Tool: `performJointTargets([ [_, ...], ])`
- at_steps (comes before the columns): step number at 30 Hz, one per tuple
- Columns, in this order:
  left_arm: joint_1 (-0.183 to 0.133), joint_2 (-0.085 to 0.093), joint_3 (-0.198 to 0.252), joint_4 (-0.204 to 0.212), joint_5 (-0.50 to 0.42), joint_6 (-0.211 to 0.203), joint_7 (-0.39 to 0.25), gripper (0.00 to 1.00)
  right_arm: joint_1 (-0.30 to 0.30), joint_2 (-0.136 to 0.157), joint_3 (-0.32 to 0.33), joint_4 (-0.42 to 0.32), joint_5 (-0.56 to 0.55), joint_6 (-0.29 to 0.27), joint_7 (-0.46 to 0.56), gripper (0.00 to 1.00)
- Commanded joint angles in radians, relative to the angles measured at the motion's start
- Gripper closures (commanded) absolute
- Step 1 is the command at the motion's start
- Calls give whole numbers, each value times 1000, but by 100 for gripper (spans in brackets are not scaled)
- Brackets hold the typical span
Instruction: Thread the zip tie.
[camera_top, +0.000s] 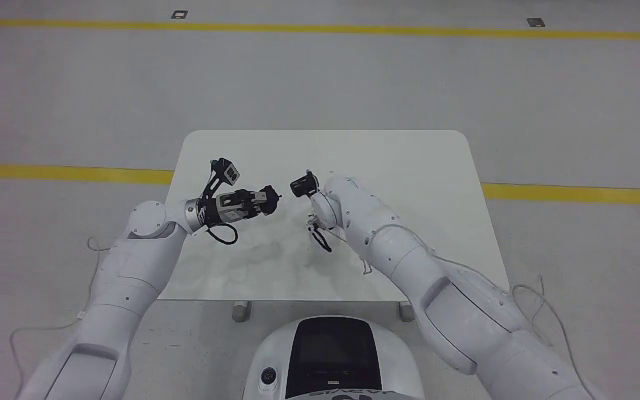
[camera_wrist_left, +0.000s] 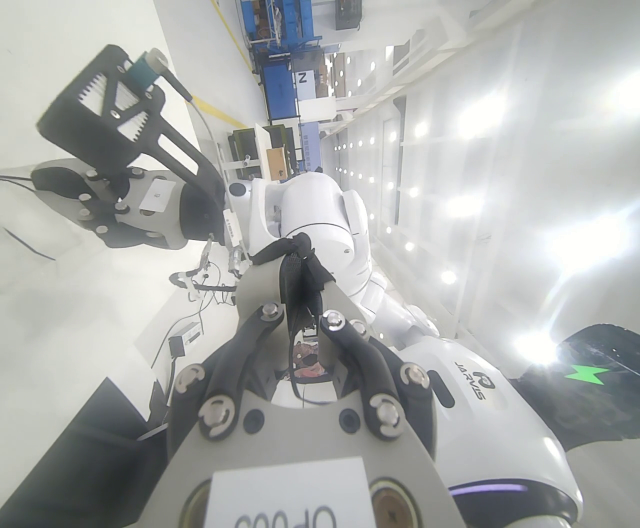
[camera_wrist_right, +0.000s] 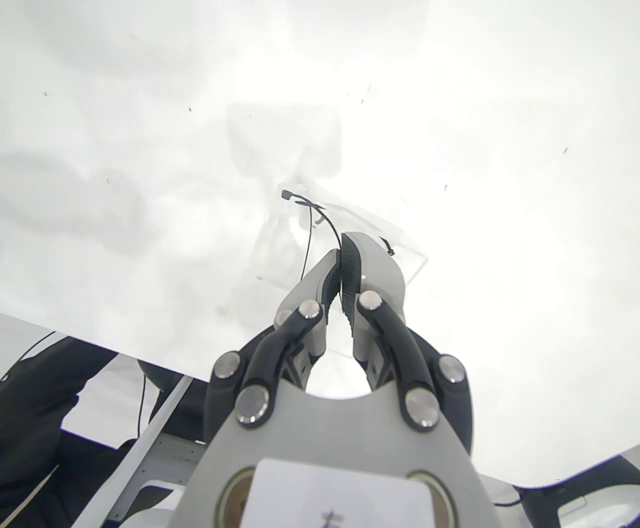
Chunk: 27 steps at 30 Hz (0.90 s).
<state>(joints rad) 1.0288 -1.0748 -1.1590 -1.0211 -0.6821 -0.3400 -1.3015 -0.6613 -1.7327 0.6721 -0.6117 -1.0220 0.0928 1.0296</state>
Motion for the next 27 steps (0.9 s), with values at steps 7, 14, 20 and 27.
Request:
performJointTargets([
  [7,0,0,0,0,0,0,0,100,-116,84,89,-256,-97,7,88,100],
  [14,0,0,0,0,0,0,0,100,-226,142,179,-459,-155,-37,151,100],
  [20,0,0,0,0,0,0,0,100,-325,180,273,-619,-150,-81,119,100],
  [27,0,0,0,0,0,0,0,100,-434,214,385,-756,-37,-198,54,100],
])
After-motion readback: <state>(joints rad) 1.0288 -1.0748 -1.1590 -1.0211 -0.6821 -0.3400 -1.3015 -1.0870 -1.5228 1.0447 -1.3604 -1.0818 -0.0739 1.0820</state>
